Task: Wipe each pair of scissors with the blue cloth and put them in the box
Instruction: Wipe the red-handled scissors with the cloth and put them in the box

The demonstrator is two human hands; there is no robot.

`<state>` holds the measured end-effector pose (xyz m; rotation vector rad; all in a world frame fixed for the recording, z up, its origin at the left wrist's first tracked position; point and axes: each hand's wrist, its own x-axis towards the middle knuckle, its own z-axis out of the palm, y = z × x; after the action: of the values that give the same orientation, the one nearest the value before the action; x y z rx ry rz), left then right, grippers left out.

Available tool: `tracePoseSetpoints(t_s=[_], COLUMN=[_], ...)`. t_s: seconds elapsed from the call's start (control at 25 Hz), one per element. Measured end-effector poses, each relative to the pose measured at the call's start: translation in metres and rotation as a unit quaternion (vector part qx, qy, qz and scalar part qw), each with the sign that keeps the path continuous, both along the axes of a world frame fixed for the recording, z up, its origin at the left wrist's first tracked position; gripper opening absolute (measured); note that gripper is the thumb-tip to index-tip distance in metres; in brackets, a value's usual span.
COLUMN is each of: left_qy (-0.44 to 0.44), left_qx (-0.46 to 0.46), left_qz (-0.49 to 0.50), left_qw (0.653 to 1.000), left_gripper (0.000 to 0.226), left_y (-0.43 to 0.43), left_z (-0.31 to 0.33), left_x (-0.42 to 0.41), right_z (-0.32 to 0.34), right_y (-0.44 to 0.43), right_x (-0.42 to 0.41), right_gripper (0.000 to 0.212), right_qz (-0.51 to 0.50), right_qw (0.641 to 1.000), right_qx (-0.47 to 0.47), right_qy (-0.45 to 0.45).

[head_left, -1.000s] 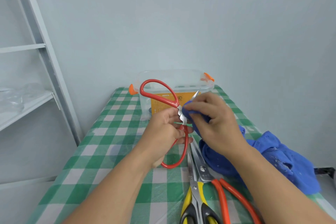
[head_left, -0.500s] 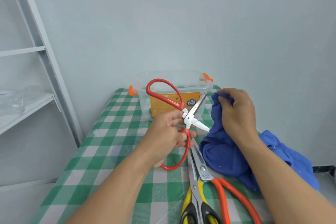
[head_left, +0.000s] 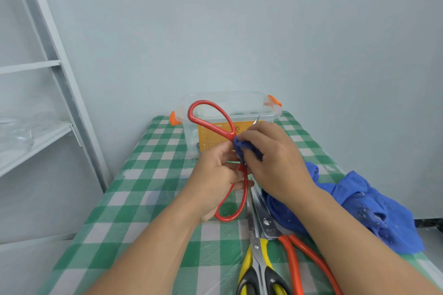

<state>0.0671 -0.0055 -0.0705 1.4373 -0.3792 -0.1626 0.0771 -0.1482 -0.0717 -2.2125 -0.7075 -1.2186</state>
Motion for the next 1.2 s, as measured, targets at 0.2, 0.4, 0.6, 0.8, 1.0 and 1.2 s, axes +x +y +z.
tracePoseSetpoints(t_s=[0.2,0.4,0.6,0.8,1.0,1.2], left_qy=[-0.010,-0.015,0.022,0.033,0.031,0.022], left_qx=[0.007,0.028,0.018,-0.027,-0.032,0.003], left_qz=[0.004,-0.001,-0.010,-0.014,-0.008,-0.026], left_qw=[1.000,0.999,1.000,0.999,0.999,0.999], left_gripper=[0.056,0.056,0.054,0.055,0.049,0.053], left_y=[0.001,0.001,0.000,0.003,0.004,0.004], left_z=[0.001,0.001,-0.001,0.003,0.002,0.000], left_x=[-0.002,-0.003,-0.004,-0.001,0.000,0.001], right_z=[-0.003,-0.001,0.001,0.009,0.001,-0.002], right_y=[0.001,-0.003,-0.028,-0.036,-0.020,-0.018], right_x=[-0.001,0.001,0.007,-0.004,-0.010,0.001], right_gripper=[0.018,0.015,0.016,0.026,0.019,0.023], right_qz=[-0.004,-0.040,-0.130,-0.121,0.039,-0.007], right_qw=[0.997,0.998,0.982,0.951,0.989,0.995], right_qx=[-0.067,-0.026,0.136,0.266,0.136,0.091], right_qy=[-0.037,-0.046,0.019,0.097,0.049,0.031])
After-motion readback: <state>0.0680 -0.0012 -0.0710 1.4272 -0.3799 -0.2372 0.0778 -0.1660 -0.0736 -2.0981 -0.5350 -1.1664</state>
